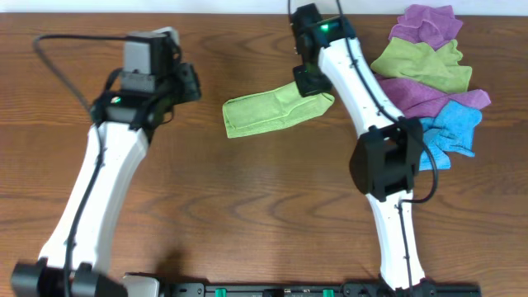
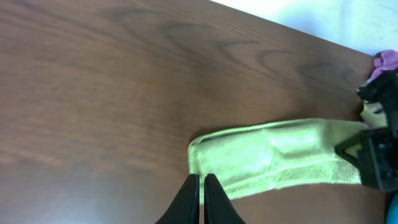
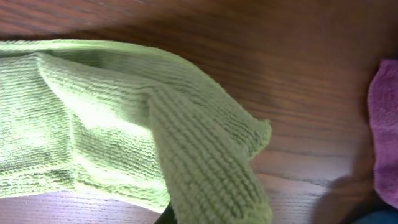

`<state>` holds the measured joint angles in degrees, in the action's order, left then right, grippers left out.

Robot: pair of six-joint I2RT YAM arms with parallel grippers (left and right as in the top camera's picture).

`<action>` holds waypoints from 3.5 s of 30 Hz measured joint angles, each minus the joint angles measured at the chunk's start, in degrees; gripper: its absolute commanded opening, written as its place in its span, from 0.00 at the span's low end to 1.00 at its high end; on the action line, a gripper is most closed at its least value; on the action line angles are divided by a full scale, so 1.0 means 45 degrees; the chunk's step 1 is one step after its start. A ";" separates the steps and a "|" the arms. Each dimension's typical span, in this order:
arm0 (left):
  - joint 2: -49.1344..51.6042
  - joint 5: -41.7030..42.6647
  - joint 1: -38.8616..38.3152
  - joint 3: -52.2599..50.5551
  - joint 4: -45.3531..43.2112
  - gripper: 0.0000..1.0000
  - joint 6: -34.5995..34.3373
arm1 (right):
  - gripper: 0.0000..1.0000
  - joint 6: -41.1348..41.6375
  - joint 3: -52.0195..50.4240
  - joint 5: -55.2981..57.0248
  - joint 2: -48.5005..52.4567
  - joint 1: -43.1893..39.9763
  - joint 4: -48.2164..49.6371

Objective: Fold the cloth

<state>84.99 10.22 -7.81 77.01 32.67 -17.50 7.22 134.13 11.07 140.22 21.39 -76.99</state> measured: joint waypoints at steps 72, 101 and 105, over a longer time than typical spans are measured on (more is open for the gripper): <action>-0.7009 -0.0942 0.0729 0.0000 0.3390 0.16 0.0991 | 0.59 -0.0063 0.0019 -0.1423 0.0967 0.5387 0.1753; -0.7009 -0.0952 0.0729 0.0000 0.2453 0.22 0.0991 | 0.78 -0.1525 0.0185 -0.5192 0.0918 0.4979 0.3050; -0.7009 -0.1078 0.0729 0.0000 0.2351 0.23 0.0991 | 0.80 -0.1574 0.0427 -0.5421 0.0918 0.4503 0.2832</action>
<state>53.45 5.37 -4.54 77.01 43.24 -13.04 0.14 136.05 -13.32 144.35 41.65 -64.25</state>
